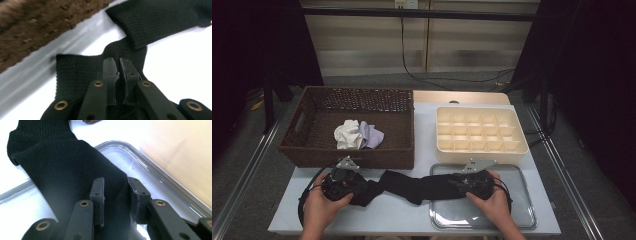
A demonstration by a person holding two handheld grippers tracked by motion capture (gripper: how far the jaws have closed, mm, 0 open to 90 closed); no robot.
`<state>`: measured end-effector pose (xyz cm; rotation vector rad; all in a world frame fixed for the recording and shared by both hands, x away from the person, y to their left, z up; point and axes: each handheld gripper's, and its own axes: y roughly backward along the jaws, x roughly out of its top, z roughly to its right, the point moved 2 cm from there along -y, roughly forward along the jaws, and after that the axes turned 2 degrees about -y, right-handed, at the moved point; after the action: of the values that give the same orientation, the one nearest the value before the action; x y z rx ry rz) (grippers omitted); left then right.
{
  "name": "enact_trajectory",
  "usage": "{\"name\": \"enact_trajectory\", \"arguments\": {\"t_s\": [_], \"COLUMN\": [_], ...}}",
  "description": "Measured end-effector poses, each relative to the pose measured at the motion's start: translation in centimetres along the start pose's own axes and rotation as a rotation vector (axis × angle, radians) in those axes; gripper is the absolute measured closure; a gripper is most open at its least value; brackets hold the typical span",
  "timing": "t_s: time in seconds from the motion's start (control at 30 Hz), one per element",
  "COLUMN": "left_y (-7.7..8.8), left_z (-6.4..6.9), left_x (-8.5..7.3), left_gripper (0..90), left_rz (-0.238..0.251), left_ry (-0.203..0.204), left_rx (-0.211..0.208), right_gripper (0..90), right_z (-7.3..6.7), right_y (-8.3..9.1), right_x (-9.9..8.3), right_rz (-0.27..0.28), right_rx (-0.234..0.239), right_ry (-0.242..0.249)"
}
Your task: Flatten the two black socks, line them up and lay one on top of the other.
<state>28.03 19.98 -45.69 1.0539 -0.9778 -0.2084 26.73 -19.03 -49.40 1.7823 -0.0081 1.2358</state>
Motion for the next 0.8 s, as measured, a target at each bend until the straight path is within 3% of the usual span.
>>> {"name": "enact_trajectory", "arguments": {"t_s": [0.17,0.3,0.6,0.8], "left_y": [1.7,2.7,3.9,4.3], "left_z": [0.2,0.0,-0.2,0.0], "left_x": [0.7,0.9,0.9,1.4], "left_gripper": [85.8,86.2,86.4,86.4], "left_rz": [0.060,0.100,0.143,0.160], "left_ry": [-0.018,-0.007,0.013,-0.001], "left_rx": [0.009,0.009,0.006,0.007], "right_gripper": [67.9,67.9,67.9,67.9], "right_z": [-0.1,-0.1,-0.1,-0.1], "right_y": [0.0,0.0,0.0,-0.1], "right_x": [0.0,0.0,0.0,0.1], "right_rz": [0.000,0.002,0.002,0.000], "right_rx": [-0.001,-0.002,-0.002,-0.003], "right_ry": [-0.007,-0.004,0.000,0.002]}}
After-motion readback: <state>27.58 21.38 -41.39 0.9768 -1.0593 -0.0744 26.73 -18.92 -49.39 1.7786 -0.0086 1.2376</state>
